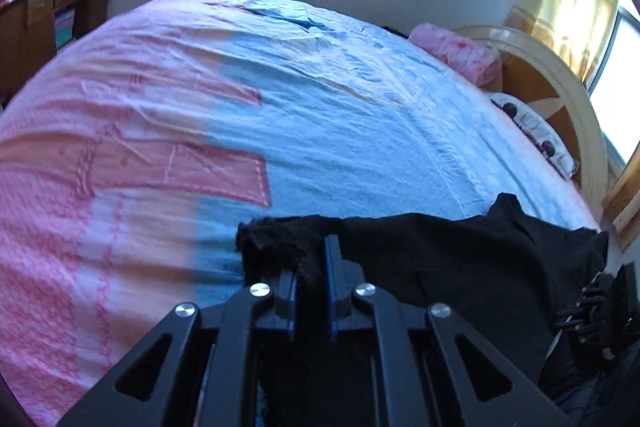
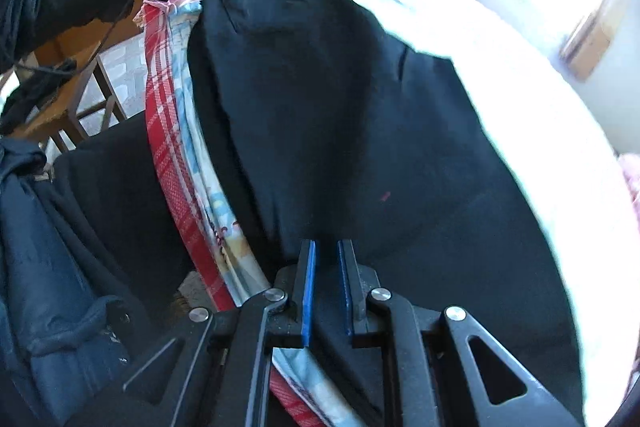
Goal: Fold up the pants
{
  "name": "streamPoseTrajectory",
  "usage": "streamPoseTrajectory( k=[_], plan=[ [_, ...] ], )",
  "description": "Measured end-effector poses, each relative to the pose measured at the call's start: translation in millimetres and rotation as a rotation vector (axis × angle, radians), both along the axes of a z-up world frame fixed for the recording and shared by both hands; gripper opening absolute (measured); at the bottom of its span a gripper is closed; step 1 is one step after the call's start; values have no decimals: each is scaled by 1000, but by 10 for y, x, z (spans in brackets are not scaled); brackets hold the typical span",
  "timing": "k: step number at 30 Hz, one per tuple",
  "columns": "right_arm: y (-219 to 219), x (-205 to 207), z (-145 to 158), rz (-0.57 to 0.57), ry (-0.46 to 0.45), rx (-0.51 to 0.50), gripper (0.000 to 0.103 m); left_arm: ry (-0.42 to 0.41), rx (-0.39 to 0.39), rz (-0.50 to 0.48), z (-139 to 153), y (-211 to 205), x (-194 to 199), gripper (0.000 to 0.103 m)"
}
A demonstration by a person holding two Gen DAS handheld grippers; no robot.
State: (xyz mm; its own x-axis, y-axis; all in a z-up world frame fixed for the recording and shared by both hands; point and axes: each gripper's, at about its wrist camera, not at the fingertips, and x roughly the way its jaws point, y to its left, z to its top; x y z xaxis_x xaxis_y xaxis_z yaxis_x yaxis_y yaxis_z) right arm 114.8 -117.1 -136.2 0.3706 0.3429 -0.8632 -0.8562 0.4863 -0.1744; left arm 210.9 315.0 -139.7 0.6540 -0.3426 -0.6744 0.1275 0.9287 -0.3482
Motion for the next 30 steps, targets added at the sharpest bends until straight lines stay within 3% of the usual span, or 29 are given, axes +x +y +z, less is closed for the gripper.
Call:
streamPoseTrajectory(
  k=[3, 5, 6, 7, 10, 11, 15, 17, 20, 22, 25, 30],
  plan=[
    [62, -85, 31, 26, -28, -6, 12, -14, -38, 37, 40, 87, -73, 31],
    [108, -134, 114, 41, -28, 31, 12, -26, -16, 62, 95, 98, -159, 53],
    [164, -173, 162, 60, -37, 50, 12, -36, -3, 70, 122, 107, -215, 59],
    [212, -205, 186, 81, -51, 59, 17, -51, 3, 73, 158, 110, -289, 64],
    [420, -302, 181, 141, -82, 66, 50, -93, 6, 85, 237, 152, -485, 77],
    [521, -336, 161, 167, -99, 69, 52, -100, 16, 97, 254, 175, -552, 80],
    [774, -270, 55, 191, -89, 52, 52, -123, 32, 146, 303, 227, -727, 80],
    [833, -202, -8, 184, -16, 69, 52, -147, 27, 155, 348, 179, -805, 83],
    [883, -248, -97, 222, 105, 67, 52, -185, 13, 127, 430, -43, -868, 89],
    [890, -329, -122, 252, 97, 46, 52, -206, -1, 76, 478, -261, -875, 89],
    [760, -152, 68, 194, 177, 139, 52, -223, 25, 15, 527, -633, -864, 89],
    [352, 441, 623, -16, 145, 316, 52, -237, 36, -86, 495, -1294, -819, 90]
  ],
)
